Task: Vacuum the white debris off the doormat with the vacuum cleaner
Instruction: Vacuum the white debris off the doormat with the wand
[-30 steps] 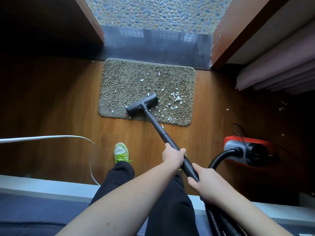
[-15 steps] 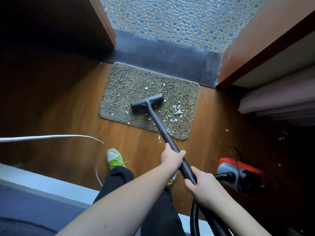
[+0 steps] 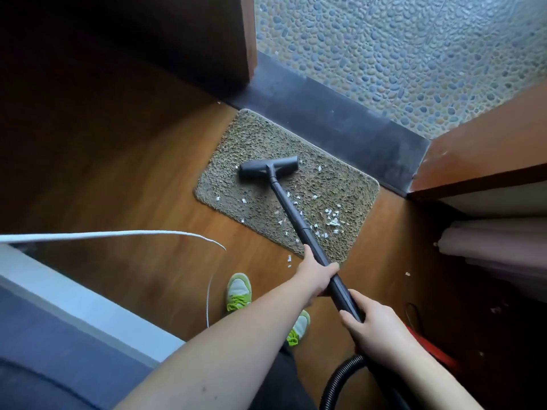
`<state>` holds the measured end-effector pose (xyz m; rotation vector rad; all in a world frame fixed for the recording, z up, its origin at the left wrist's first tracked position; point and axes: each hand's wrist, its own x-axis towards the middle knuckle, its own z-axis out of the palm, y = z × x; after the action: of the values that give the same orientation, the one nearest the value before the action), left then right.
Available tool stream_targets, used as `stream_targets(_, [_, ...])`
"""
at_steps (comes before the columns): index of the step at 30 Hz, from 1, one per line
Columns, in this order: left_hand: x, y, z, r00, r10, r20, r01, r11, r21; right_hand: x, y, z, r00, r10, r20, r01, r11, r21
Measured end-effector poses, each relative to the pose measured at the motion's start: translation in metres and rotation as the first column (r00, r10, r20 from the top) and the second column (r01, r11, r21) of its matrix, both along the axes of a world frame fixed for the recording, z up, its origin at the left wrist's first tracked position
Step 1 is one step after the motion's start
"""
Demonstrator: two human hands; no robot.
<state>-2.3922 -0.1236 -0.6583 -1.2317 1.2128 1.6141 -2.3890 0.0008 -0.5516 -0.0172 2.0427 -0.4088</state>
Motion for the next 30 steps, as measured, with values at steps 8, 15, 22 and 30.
stream_targets(8, [0.001, -0.033, -0.006, 0.982, 0.191, 0.012, -0.19, 0.981, -0.028, -0.022, -0.031, -0.003, 0.984, 0.179, -0.013, -0.18, 0.983, -0.035])
stream_targets(15, [-0.006, -0.042, -0.028, 0.941, 0.334, -0.056, -0.338, 0.936, -0.102, -0.044, -0.042, -0.032, 0.945, 0.315, -0.082, -0.32, 0.945, -0.059])
stream_targets(22, [0.0, 0.0, -0.04, 0.945, 0.317, -0.086, -0.327, 0.93, -0.167, -0.038, -0.005, -0.05, 0.923, 0.369, -0.109, -0.375, 0.926, -0.04])
stream_targets(30, [0.021, 0.052, -0.028, 0.938, 0.336, -0.082, -0.345, 0.924, -0.163, -0.019, 0.048, -0.045, 0.929, 0.36, -0.086, -0.366, 0.928, -0.066])
